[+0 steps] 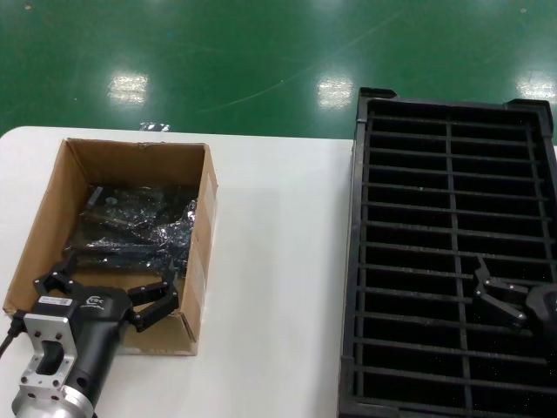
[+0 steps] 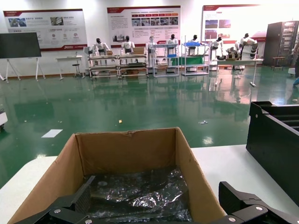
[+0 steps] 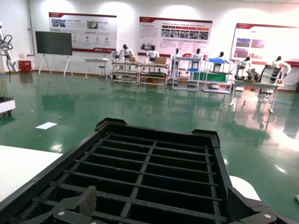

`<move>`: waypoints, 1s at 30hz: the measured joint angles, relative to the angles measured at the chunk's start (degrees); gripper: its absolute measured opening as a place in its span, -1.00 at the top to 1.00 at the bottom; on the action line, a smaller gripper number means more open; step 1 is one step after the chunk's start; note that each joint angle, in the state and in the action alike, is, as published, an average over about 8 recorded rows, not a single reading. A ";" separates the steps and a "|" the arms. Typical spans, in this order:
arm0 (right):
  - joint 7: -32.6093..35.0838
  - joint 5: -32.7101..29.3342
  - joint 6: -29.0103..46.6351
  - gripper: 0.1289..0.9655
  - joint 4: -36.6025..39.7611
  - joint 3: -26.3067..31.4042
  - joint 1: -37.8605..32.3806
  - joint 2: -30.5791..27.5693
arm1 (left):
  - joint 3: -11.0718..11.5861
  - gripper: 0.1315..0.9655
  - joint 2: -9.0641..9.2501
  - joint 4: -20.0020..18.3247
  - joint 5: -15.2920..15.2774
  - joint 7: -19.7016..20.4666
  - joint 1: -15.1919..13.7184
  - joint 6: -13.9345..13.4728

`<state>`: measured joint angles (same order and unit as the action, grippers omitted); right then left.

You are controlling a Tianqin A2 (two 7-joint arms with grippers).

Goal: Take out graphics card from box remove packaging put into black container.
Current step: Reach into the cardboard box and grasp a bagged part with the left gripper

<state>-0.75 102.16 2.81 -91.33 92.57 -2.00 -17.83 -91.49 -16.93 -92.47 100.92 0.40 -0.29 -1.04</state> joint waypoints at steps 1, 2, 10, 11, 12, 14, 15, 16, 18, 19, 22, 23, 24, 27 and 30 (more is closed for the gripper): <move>0.00 0.00 0.00 -1.00 0.00 0.00 0.00 0.00 | 0.00 -1.00 0.00 0.00 0.00 0.00 0.00 0.00; 0.00 0.00 0.00 -1.00 0.00 0.00 0.00 0.00 | 0.00 -1.00 0.00 0.00 0.00 0.00 0.00 0.00; 0.00 0.00 0.00 -1.00 0.00 0.00 0.00 0.00 | -0.01 -1.00 -0.19 -0.02 -0.04 -0.01 -0.04 -0.03; 0.00 0.00 0.00 -1.00 0.00 0.00 0.00 0.00 | -0.02 -1.00 -0.41 -0.03 -0.09 -0.05 -0.10 -0.06; 0.00 0.00 0.00 -1.00 0.00 0.00 0.00 0.00 | -0.04 -1.00 -0.73 -0.04 -0.19 -0.12 -0.19 -0.08; 0.00 0.00 0.00 -1.00 0.00 0.00 0.00 0.00 | -0.28 -1.00 -1.95 -0.03 -0.56 -0.36 -0.61 -0.11; 0.00 0.00 0.00 -1.00 0.00 0.00 0.00 0.00 | -0.49 -1.00 -2.95 0.00 -0.92 -0.46 -0.98 -0.18; 0.00 0.00 0.00 -1.00 0.00 0.00 0.00 0.00 | -0.71 -1.00 -4.03 0.05 -1.46 -0.50 -1.41 -0.34; 0.00 0.00 0.00 -1.00 0.00 0.00 0.00 0.00 | -1.08 -1.00 -6.61 0.32 -3.62 -0.32 -2.71 -1.14; 0.00 0.00 0.00 -1.00 0.00 0.00 0.00 0.00 | -1.23 -1.00 -8.03 0.55 -5.13 -0.15 -3.55 -1.83; 0.00 0.00 0.00 -1.00 0.00 0.00 0.00 0.00 | -1.88 -1.00 -12.49 1.82 -11.17 0.84 -6.80 -5.28; 0.00 0.00 0.00 -1.00 0.00 0.00 0.00 0.00 | -2.18 -1.00 -13.84 2.44 -13.60 1.28 -8.05 -6.88; 0.00 0.00 0.00 -1.00 0.00 0.00 0.00 0.00 | -2.60 -1.00 -15.22 3.19 -16.18 1.66 -9.45 -8.64; 0.00 0.00 0.00 -1.00 0.00 0.00 0.00 0.00 | -4.64 -1.00 -18.64 5.99 -23.45 2.25 -13.98 -13.91; 0.00 0.00 0.00 -1.00 0.00 0.00 0.00 0.00 | -7.31 -1.00 -20.63 9.54 -30.72 2.02 -19.19 -18.79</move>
<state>-0.76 102.16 2.81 -91.33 92.57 -2.00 -17.83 -98.80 -37.55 -82.92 70.21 2.42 -19.48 -19.83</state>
